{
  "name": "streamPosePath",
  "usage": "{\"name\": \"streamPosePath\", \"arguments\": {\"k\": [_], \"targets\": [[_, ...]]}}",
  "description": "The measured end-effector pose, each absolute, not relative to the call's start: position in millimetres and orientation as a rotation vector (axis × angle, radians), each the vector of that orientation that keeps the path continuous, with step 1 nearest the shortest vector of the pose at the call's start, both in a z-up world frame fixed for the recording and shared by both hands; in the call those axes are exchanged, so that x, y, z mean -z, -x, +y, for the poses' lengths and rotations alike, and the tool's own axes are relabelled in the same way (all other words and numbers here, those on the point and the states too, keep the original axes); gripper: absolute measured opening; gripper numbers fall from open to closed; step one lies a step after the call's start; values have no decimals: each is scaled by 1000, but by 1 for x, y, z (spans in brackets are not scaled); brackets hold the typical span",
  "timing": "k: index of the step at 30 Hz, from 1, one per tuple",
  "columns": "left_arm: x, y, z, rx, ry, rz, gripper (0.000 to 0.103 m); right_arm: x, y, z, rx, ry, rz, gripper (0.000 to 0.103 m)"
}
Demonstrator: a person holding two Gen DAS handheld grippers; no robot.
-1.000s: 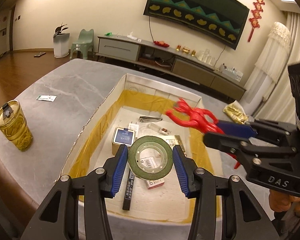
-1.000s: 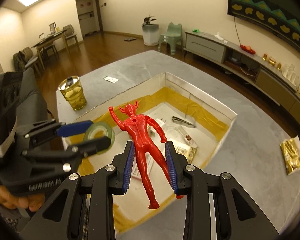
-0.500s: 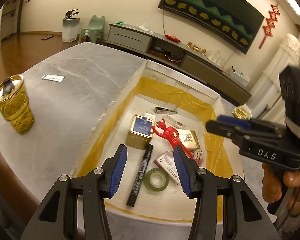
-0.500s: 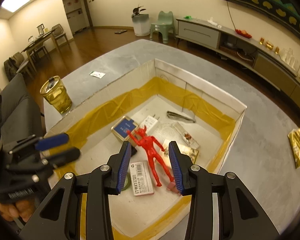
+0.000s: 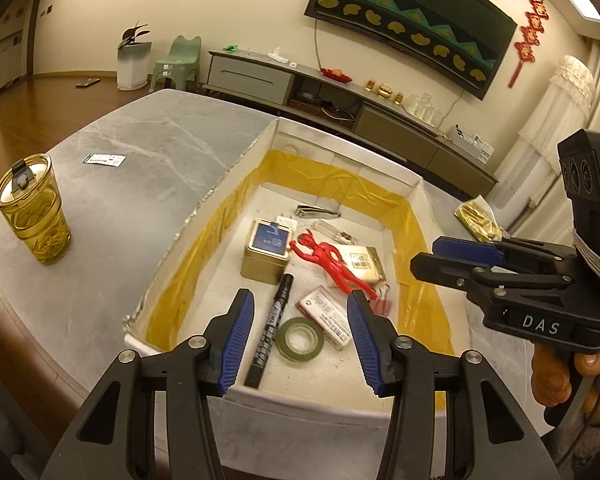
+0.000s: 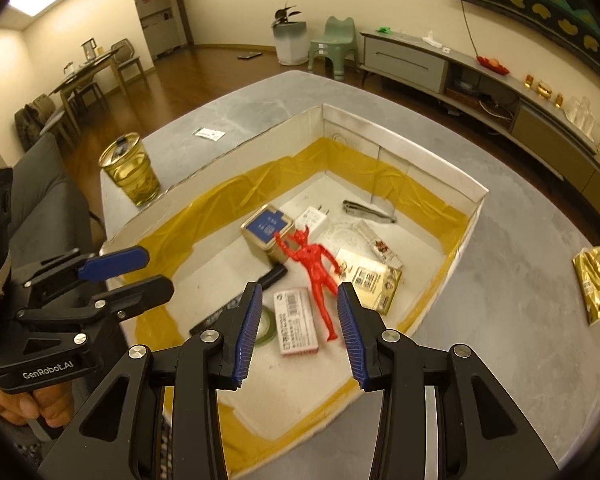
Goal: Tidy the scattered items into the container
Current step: 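Lower the red figure and tape into the box and open both tools, then raise both open tools away from the box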
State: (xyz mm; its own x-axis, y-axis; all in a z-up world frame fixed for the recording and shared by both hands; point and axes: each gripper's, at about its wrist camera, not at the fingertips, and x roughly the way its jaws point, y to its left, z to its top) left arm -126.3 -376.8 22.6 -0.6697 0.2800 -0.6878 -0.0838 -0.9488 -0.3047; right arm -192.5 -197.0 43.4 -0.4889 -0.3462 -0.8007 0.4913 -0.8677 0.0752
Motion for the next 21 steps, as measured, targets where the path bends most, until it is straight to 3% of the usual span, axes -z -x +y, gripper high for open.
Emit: {"name": "streamPosePath", "arguments": {"k": [21], "targets": [[-57,73,-334,-2738,1103,-188,53,-48,90,-177,2338,-1236,267,42]]}}
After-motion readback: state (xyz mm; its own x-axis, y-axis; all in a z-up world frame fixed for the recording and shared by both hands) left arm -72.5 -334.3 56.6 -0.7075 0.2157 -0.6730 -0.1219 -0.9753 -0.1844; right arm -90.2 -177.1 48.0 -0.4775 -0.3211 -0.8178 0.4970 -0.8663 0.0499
